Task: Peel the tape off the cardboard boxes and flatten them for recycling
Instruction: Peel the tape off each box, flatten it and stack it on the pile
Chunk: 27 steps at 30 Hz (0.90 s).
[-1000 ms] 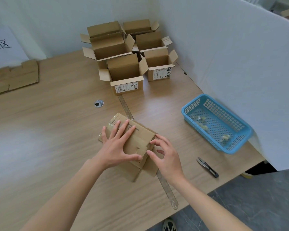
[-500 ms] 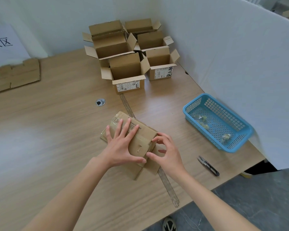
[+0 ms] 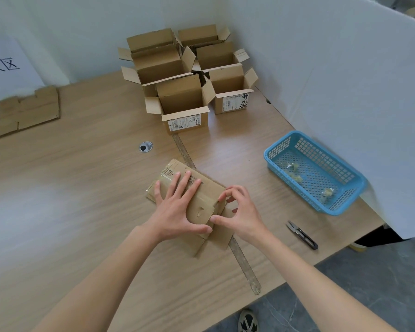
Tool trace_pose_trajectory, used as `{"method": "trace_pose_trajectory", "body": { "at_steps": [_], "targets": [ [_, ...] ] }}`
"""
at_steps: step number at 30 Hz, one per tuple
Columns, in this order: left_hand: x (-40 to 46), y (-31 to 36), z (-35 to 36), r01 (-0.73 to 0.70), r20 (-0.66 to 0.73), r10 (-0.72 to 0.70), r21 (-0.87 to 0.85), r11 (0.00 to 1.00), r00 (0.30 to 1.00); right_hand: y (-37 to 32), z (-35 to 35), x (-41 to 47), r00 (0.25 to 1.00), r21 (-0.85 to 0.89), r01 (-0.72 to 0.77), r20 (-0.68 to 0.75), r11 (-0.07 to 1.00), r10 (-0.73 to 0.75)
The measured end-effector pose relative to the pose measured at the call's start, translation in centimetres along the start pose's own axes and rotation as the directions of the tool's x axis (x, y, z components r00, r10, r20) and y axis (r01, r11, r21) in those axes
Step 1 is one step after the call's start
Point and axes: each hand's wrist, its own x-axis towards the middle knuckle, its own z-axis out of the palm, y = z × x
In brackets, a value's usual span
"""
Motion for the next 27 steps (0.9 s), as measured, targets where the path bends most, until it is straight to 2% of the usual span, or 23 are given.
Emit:
{"method": "trace_pose_trajectory", "body": {
  "at_steps": [4,9,17,22,24,27],
  "targets": [
    [-0.2,0.6,0.1,0.018,-0.028,-0.019,-0.01,1.0,0.999,0.0,-0.2,0.3,1.0,-0.018,0.018,0.011,1.0,-0.017],
    [-0.5,1.1,0.5,0.008,-0.083,-0.012,-0.045,0.999,0.996,0.6,0.0,0.2,0.998,0.089,0.008,0.059,0.996,-0.013],
    [-0.7,1.3,1.0,0.007,-0.128,-0.01,-0.027,1.0,0.992,0.2,0.4,-0.1,0.998,0.083,-0.037,0.044,0.996,0.033],
    [-0.9,1.5,1.2,0.02,-0.121,-0.022,-0.021,1.0,0.992,0.0,0.5,-0.1,0.999,0.139,-0.04,0.026,0.989,0.037],
    [-0.9,1.7,1.0,0.022,-0.114,-0.023,-0.014,1.0,0.993,-0.1,0.6,-0.3,0.999,0.121,-0.043,0.008,0.992,0.042],
    [-0.9,1.7,0.9,0.022,-0.107,-0.023,-0.011,1.0,0.994,-0.8,0.5,-0.6,0.999,-0.014,-0.036,-0.03,0.999,0.035]
  ]
}}
